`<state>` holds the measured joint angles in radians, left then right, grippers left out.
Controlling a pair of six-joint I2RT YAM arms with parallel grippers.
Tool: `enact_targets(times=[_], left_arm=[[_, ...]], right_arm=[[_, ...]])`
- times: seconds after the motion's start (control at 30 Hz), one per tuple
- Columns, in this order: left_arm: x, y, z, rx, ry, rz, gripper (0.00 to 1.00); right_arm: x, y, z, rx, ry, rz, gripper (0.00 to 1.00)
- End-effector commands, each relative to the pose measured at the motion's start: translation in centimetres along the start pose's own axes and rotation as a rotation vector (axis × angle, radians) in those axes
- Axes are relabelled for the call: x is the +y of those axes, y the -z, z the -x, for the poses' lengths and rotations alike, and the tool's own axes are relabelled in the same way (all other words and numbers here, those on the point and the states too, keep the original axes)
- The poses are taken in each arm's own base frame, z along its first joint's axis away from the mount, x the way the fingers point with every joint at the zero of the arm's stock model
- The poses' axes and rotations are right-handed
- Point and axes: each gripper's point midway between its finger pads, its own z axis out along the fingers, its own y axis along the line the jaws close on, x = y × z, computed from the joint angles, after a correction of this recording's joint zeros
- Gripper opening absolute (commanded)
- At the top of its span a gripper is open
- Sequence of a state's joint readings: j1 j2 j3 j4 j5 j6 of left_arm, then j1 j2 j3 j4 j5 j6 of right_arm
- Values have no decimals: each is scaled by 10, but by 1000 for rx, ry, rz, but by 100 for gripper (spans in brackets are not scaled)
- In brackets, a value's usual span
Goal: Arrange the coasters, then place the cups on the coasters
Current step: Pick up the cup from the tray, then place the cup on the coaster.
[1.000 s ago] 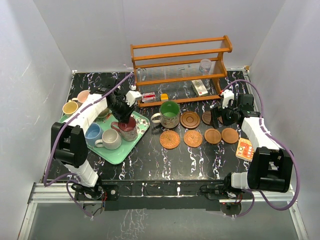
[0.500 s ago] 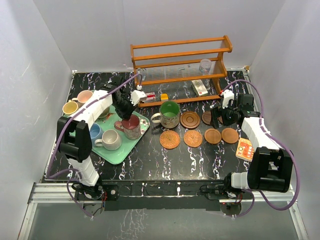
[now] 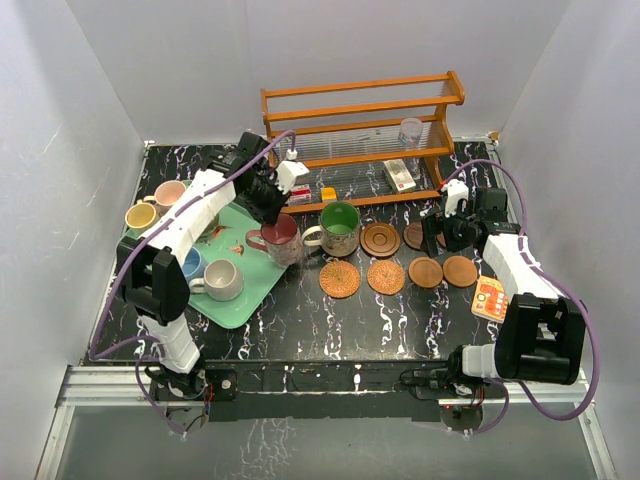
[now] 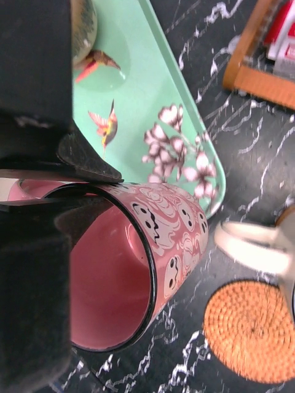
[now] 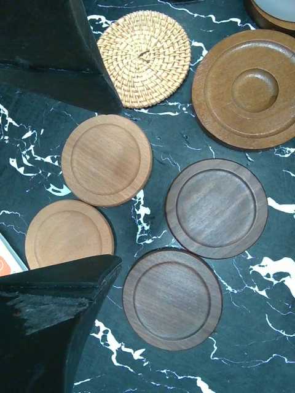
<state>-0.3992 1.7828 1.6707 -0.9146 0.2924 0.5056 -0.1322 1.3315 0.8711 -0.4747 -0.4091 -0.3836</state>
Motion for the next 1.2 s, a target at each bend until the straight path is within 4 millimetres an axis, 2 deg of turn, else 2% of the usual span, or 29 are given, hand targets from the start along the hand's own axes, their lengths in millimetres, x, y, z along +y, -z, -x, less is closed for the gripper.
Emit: enact_targets(times=[0.0,0.23,0.37,0.57,0.7,0.87,1.0,1.17], left_arm=[[-40,47,24,-92,19,-22,0],[-82,54,39,-183,-45,-84,0],[-88,60,57,-246,-79,-57,0],[-82,74,108,-388,-66,11,0],[-77,86,152,-476,-17,78,0],[-61,92,197,-555,17,190,0],[-41,95,227,-626,55,318,0],[-37,85,259,-684,114,344,0]], right_arm=[[-10,3,14,-33,16,-36,98],[-7,5,17,-47,16,-26,98],[-2,14,33,-86,26,-6,97],[6,50,97,-197,77,30,94],[20,78,149,-302,86,87,91],[40,105,200,-413,73,151,86],[61,118,229,-474,78,189,83],[89,123,251,-523,71,230,82]])
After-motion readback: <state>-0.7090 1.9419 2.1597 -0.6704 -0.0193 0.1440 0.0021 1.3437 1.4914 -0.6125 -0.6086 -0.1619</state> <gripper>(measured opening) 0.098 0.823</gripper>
